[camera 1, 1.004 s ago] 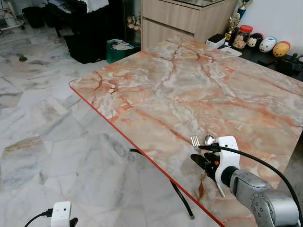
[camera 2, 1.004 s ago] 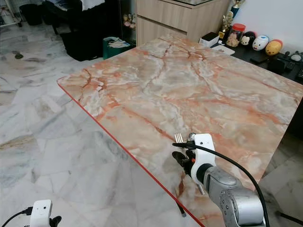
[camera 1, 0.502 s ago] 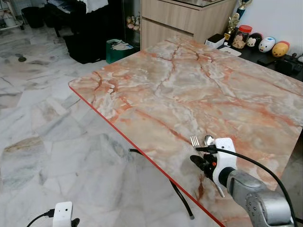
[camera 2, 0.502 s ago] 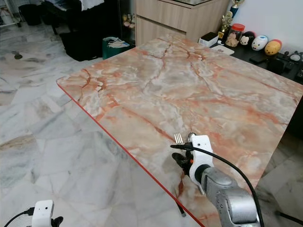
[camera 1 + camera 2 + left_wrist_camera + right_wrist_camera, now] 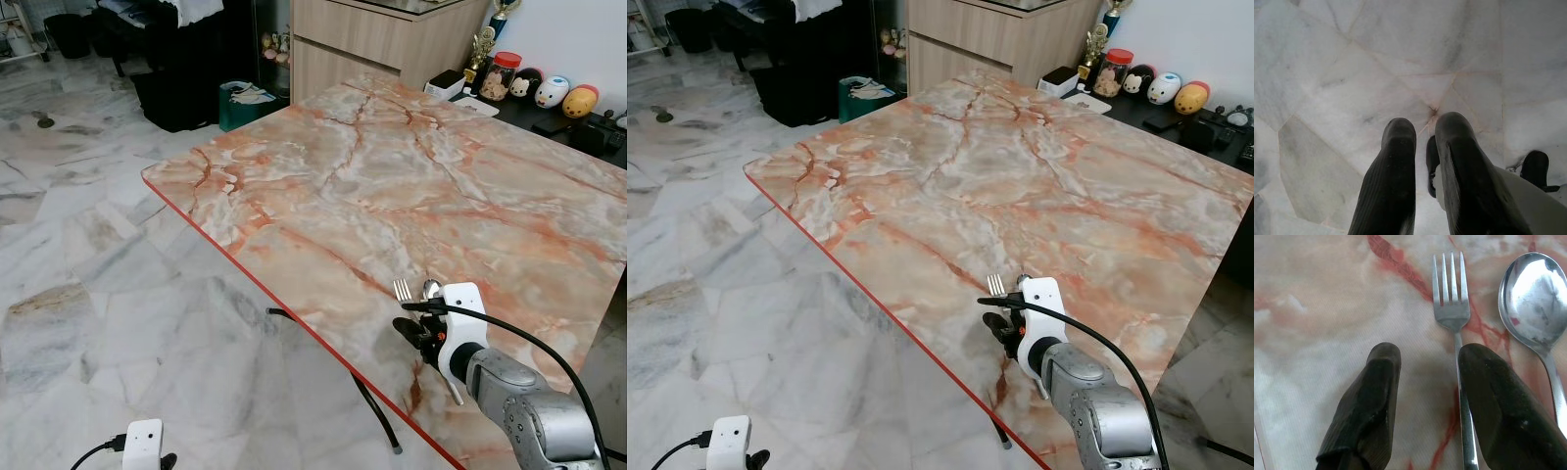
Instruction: Setting the table
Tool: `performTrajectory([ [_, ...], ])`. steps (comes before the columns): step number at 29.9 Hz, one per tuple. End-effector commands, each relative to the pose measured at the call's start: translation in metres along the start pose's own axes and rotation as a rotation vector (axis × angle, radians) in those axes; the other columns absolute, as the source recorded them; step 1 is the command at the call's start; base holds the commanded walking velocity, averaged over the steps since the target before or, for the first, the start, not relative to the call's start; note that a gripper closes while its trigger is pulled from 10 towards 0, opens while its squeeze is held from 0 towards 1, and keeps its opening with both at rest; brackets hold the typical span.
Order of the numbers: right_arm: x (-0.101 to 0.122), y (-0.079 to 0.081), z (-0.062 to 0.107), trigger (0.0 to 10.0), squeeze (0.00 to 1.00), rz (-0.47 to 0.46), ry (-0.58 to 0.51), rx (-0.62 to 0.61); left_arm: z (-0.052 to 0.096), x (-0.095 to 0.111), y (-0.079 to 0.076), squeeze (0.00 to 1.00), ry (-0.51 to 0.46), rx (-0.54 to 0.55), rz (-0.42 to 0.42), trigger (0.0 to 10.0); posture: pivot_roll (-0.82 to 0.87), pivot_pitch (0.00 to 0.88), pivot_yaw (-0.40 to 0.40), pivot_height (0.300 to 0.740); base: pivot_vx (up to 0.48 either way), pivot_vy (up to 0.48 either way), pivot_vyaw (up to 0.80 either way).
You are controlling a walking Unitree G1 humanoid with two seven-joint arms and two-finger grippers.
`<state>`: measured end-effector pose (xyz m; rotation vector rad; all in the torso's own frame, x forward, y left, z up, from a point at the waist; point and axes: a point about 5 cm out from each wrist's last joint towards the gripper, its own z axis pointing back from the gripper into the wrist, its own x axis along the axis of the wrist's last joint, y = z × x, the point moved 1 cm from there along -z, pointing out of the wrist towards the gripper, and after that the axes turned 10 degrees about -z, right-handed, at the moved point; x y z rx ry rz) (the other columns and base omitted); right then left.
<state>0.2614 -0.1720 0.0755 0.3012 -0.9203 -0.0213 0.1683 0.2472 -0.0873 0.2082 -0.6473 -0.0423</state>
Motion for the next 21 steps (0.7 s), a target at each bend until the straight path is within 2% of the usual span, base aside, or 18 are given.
performTrajectory([
  [1,0.0,-0.001,-0.001,10.0,0.0,0.001,0.002,-0.004,0.002,-0.009,-0.001,0.0,0.033,-0.004,-0.009,10.0,-0.04,0.0,-0.048,0.74,0.0,0.0,0.0],
  [5,0.0,-0.001,-0.001,10.0,0.0,0.001,-0.002,-0.005,0.002,-0.01,0.001,0.0,0.033,-0.003,-0.009,10.0,-0.04,0.0,-0.048,0.74,0.0,0.0,0.0],
  [8,0.0,-0.004,-0.002,10.0,0.0,0.016,-0.004,-0.023,0.005,-0.015,0.018,0.0,0.041,0.012,0.001,10.0,-0.04,0.0,-0.049,0.74,0.0,0.0,0.0],
  [16,0.001,-0.004,-0.005,10.0,0.0,0.009,-0.016,-0.03,0.002,-0.005,0.01,0.0,0.023,0.004,-0.003,10.0,-0.04,0.0,-0.048,0.74,0.0,0.0,0.0],
  [18,0.0,-0.005,-0.006,10.0,0.0,0.008,-0.017,-0.031,0.001,-0.003,0.011,0.0,0.019,0.004,-0.003,10.0,-0.04,0.0,-0.048,0.74,0.0,0.0,0.0],
  [21,-0.001,-0.005,-0.007,10.0,0.0,0.007,-0.018,-0.035,0.002,-0.002,0.022,0.0,0.012,0.015,-0.001,10.0,-0.04,0.0,-0.047,0.74,0.0,0.0,0.0],
])
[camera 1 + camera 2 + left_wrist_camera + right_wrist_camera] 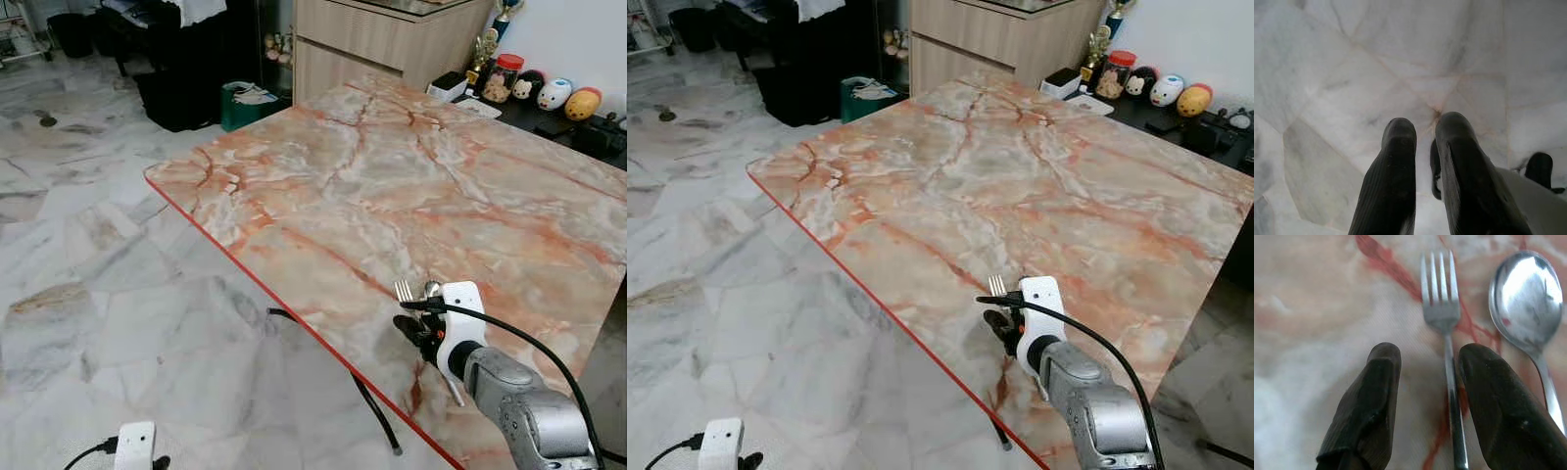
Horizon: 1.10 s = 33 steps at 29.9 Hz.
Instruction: Setting the table
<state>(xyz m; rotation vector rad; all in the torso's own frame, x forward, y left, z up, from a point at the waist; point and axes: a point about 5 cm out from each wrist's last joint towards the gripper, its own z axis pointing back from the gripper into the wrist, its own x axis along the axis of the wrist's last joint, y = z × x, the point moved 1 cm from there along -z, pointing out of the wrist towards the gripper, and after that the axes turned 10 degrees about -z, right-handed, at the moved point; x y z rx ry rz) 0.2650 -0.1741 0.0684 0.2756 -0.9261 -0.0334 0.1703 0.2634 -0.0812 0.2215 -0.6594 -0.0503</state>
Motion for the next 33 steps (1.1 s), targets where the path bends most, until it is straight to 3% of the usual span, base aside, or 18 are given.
performTrajectory([
  [1,0.002,-0.001,-0.001,10.0,0.0,0.005,-0.011,-0.008,0.002,-0.006,0.006,0.0,0.024,0.005,0.009,10.0,-0.04,0.0,-0.047,0.74,0.0,0.0,0.0],
  [9,0.0,-0.005,-0.002,10.0,0.0,0.011,-0.01,-0.037,0.003,-0.007,0.014,0.0,0.025,0.014,0.011,10.0,-0.03,0.0,-0.047,0.74,0.0,0.0,0.0],
  [17,-0.004,-0.009,-0.004,10.0,0.0,0.007,-0.002,-0.053,0.002,-0.01,-0.002,0.0,0.033,-0.002,-0.002,10.0,-0.04,0.0,-0.044,0.74,0.0,0.0,0.0],
  [26,-0.006,-0.011,-0.006,10.0,0.0,0.004,0.001,-0.06,0.003,-0.01,0.003,0.0,0.039,0.003,-0.001,10.0,-0.03,0.0,-0.045,0.74,0.0,0.0,0.0],
  [27,-0.007,-0.011,-0.007,3.5,0.0,0.003,0.002,-0.064,0.003,-0.011,0.003,0.0,0.04,0.003,-0.002,10.0,-0.03,0.0,-0.046,0.74,0.0,0.0,0.0],
  [28,-0.008,-0.011,-0.007,0.0,0.0,0.001,0.004,-0.067,0.003,-0.011,0.003,0.0,0.04,0.003,-0.002,10.0,-0.03,0.0,-0.043,0.74,0.0,0.0,0.0],
  [33,-0.008,-0.009,-0.007,0.0,0.0,-0.001,0.006,-0.059,0.002,-0.011,-0.008,0.0,0.043,-0.009,-0.006,10.0,-0.03,0.0,-0.044,0.74,0.0,0.0,0.0],
])
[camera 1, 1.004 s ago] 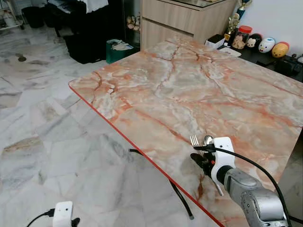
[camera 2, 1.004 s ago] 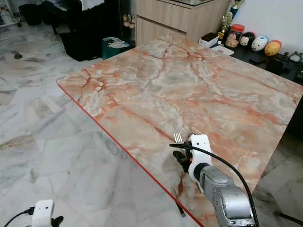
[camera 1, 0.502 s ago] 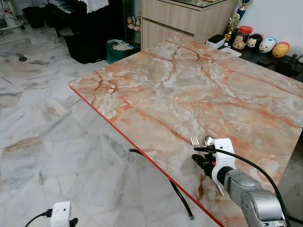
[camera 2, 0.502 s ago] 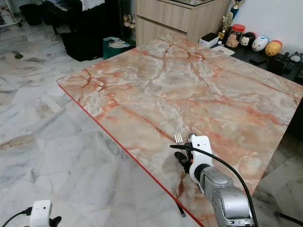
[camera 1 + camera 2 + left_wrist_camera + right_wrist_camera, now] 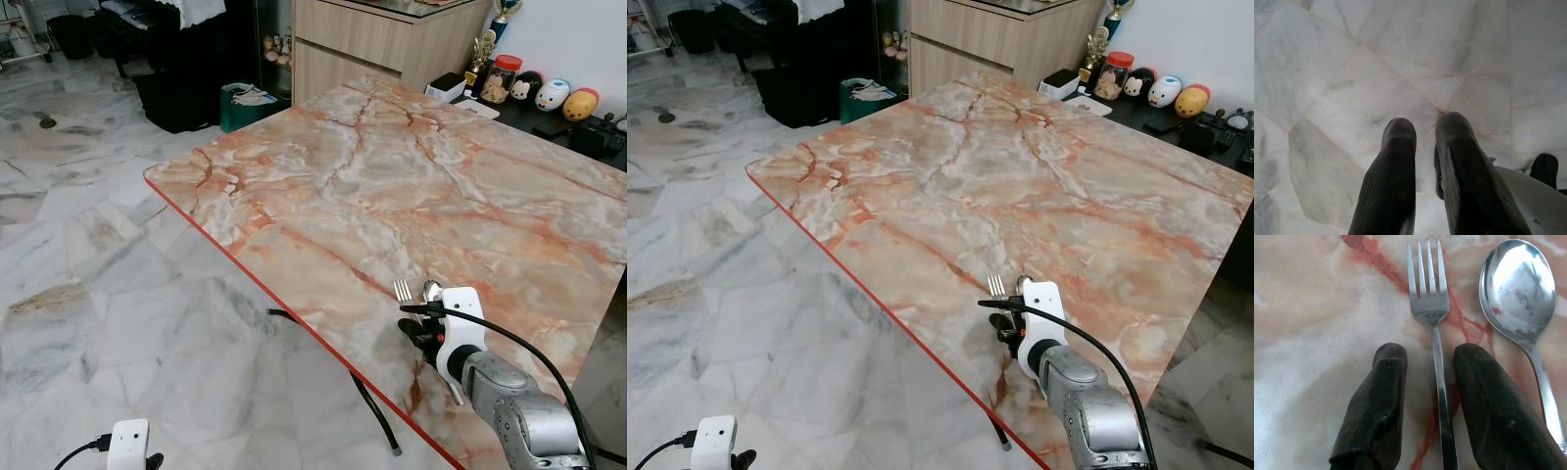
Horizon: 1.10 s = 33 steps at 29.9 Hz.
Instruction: Setting the table
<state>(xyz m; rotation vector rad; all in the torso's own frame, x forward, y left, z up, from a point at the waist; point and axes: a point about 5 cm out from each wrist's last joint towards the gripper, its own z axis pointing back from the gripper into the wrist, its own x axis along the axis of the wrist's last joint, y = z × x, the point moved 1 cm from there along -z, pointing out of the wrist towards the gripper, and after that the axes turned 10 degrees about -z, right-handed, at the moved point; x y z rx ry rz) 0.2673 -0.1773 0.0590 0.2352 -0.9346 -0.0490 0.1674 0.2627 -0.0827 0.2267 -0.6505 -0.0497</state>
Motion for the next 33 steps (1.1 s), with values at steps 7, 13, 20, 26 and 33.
performTrajectory([
  [7,-0.003,-0.002,-0.001,0.0,0.0,-0.005,0.016,-0.012,0.001,-0.01,-0.016,0.0,0.041,-0.023,-0.005,10.0,-0.03,0.0,-0.042,0.74,0.0,0.0,0.0],
  [13,-0.003,-0.001,-0.002,0.0,0.0,-0.004,0.015,-0.009,0.002,-0.012,-0.013,0.0,0.052,-0.021,-0.007,10.0,-0.03,0.0,-0.042,0.74,0.0,0.0,0.0],
  [20,-0.004,0.001,-0.002,0.0,0.0,-0.001,0.013,-0.007,0.001,-0.01,-0.005,0.0,0.054,-0.01,-0.005,10.0,-0.03,0.0,-0.042,0.74,0.0,0.0,0.0],
  [26,0.005,0.0,-0.003,0.0,0.0,-0.007,-0.052,-0.023,0.0,-0.007,-0.017,0.0,0.047,-0.022,-0.006,10.0,-0.03,0.0,-0.042,0.74,0.0,0.0,0.0],
  [33,0.034,0.005,0.001,10.0,0.0,-0.034,-0.274,-0.041,-0.001,-0.003,-0.026,0.0,0.033,-0.031,-0.008,10.0,-0.03,0.0,-0.04,0.74,0.0,0.0,0.0],
])
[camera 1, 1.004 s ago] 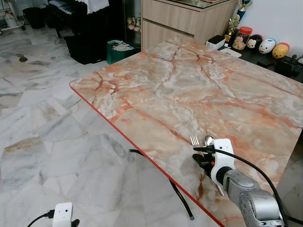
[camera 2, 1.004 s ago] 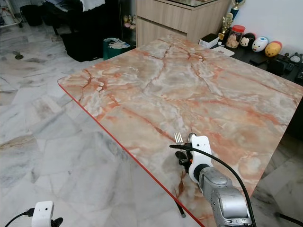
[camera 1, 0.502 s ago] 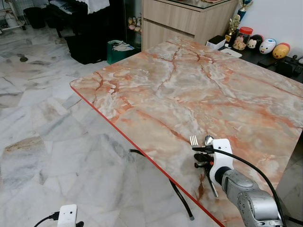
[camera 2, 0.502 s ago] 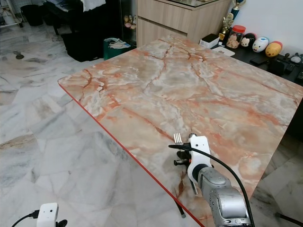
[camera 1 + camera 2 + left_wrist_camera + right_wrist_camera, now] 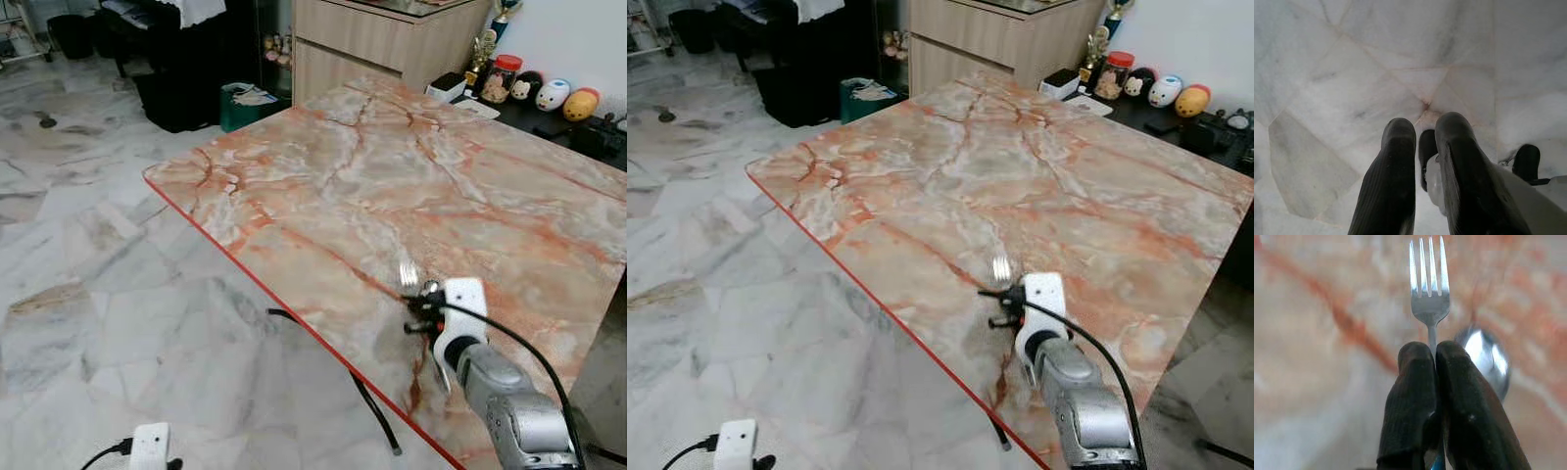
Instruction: Setting the table
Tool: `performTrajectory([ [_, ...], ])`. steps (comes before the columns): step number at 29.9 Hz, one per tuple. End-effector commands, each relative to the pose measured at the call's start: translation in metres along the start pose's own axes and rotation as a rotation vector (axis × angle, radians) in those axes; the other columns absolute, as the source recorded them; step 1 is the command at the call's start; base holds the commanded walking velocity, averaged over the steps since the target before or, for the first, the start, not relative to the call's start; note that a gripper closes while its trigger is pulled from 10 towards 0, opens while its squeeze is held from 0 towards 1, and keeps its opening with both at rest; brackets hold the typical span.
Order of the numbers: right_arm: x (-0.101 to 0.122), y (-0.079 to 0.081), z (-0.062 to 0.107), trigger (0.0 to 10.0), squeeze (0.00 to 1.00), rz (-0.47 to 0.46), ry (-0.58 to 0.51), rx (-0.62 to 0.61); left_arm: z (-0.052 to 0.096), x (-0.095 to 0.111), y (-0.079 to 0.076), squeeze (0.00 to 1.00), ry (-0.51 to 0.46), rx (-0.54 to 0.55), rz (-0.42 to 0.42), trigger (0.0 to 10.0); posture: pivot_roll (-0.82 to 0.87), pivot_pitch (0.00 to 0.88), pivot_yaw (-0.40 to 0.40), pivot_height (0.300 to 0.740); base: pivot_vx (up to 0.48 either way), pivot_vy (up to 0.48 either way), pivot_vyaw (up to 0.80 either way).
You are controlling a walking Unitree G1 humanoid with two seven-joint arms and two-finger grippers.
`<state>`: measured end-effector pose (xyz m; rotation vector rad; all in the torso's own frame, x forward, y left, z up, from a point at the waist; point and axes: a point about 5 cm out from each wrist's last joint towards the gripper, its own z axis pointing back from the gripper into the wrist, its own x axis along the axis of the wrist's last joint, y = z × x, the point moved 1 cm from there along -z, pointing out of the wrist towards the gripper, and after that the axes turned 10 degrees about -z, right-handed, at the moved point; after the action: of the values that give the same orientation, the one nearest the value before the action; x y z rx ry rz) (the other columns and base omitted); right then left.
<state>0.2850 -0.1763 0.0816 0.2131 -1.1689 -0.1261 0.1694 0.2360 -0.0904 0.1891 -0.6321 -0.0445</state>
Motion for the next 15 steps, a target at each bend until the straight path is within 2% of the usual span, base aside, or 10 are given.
performTrajectory([
  [1,0.008,0.0,0.001,10.0,0.0,-0.022,-0.048,-0.006,0.001,-0.003,0.001,0.0,0.014,0.004,-0.023,10.0,-0.03,0.0,-0.04,0.74,0.0,0.0,0.0],
  [3,0.01,0.003,0.002,10.0,0.0,-0.035,-0.076,0.004,0.001,-0.003,0.004,0.0,0.011,0.007,-0.023,10.0,-0.03,0.0,-0.039,0.74,0.0,0.0,0.0],
  [5,0.021,0.009,0.003,10.0,0.0,-0.022,-0.174,0.012,0.003,-0.007,0.019,0.0,0.009,0.02,-0.017,10.0,-0.03,0.0,-0.038,0.74,0.0,0.0,0.0],
  [6,0.021,0.009,0.003,10.0,0.0,-0.022,-0.174,0.012,0.003,-0.007,0.019,0.0,0.009,0.02,-0.017,10.0,-0.03,0.0,-0.038,0.74,0.0,0.0,0.0],
  [8,0.033,0.004,0.003,10.0,0.0,0.031,-0.276,-0.038,0.006,-0.01,0.031,0.0,0.011,0.032,-0.01,10.0,-0.03,0.0,-0.036,0.74,0.0,0.0,0.0],
  [11,0.039,0.001,0.002,10.0,0.0,0.074,-0.339,-0.063,0.007,-0.013,0.036,0.0,0.013,0.037,-0.008,10.0,-0.03,0.0,-0.035,0.74,0.0,0.0,0.0],
  [15,0.038,-0.004,-0.002,10.0,0.0,0.046,-0.386,-0.092,0.009,-0.017,0.037,0.0,0.019,0.036,-0.008,10.0,-0.03,0.0,-0.035,0.74,0.0,0.0,0.0],
])
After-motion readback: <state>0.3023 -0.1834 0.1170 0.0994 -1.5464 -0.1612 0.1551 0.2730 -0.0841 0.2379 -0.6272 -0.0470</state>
